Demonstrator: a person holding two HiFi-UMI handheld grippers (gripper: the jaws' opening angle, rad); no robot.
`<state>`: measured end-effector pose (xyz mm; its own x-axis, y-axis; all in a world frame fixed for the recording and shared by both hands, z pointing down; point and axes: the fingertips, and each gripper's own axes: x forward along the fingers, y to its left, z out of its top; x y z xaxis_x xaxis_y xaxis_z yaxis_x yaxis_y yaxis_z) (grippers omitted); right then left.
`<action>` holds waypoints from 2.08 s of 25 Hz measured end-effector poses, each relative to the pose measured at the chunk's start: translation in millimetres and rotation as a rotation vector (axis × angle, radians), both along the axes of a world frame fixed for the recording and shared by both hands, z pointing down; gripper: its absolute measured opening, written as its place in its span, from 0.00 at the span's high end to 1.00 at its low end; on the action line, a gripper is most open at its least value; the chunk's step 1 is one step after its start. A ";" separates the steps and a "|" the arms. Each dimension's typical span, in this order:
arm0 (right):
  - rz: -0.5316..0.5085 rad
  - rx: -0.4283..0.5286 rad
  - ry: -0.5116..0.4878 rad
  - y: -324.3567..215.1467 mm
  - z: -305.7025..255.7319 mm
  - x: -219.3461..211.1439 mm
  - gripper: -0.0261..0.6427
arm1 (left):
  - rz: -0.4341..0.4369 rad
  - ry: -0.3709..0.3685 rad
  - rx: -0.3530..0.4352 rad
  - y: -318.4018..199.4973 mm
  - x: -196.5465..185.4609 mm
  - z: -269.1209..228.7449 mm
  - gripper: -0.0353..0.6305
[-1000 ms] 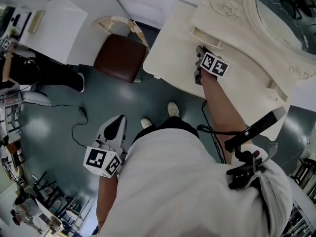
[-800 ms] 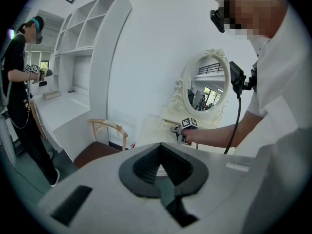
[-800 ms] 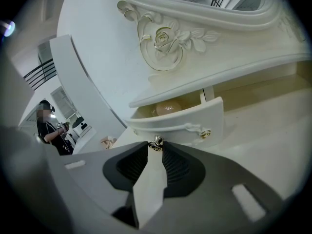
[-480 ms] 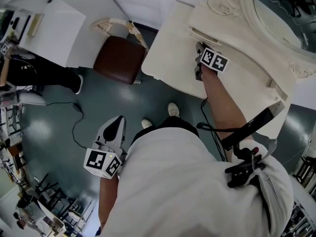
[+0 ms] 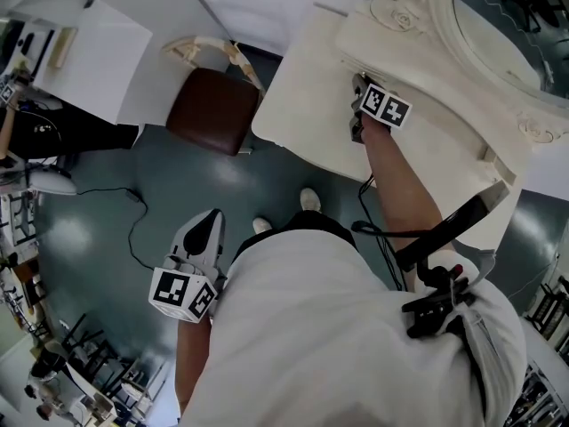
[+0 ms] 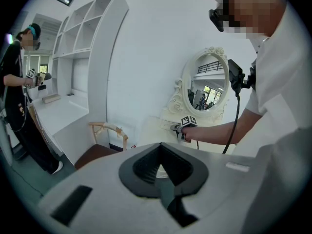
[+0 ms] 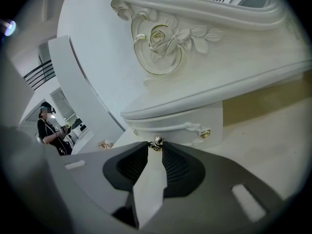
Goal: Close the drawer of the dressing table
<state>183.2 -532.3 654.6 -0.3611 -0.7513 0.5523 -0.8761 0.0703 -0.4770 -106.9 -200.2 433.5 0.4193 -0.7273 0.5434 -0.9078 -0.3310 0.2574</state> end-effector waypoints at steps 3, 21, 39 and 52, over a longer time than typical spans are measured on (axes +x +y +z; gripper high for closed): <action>0.001 0.003 -0.001 -3.2 0.1 2.4 0.83 | -0.004 -0.003 -0.001 -0.9 1.3 -0.2 0.95; 0.013 0.010 -0.005 -18.9 -1.2 4.6 0.83 | -0.010 -0.003 -0.006 -8.0 -5.1 -0.1 0.95; 0.011 -0.028 0.011 -1.0 2.4 3.7 0.74 | 0.016 0.034 0.028 -6.0 -27.3 -2.3 0.95; -0.025 -0.053 0.057 97.9 -14.5 -25.5 0.96 | 0.128 0.079 0.067 10.2 -60.1 -12.7 0.95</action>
<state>157.7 -434.4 640.1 -0.3465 -0.7115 0.6113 -0.9002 0.0688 -0.4301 -167.0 -190.1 420.9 0.5501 -0.6990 0.4569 -0.8351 -0.4612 0.2998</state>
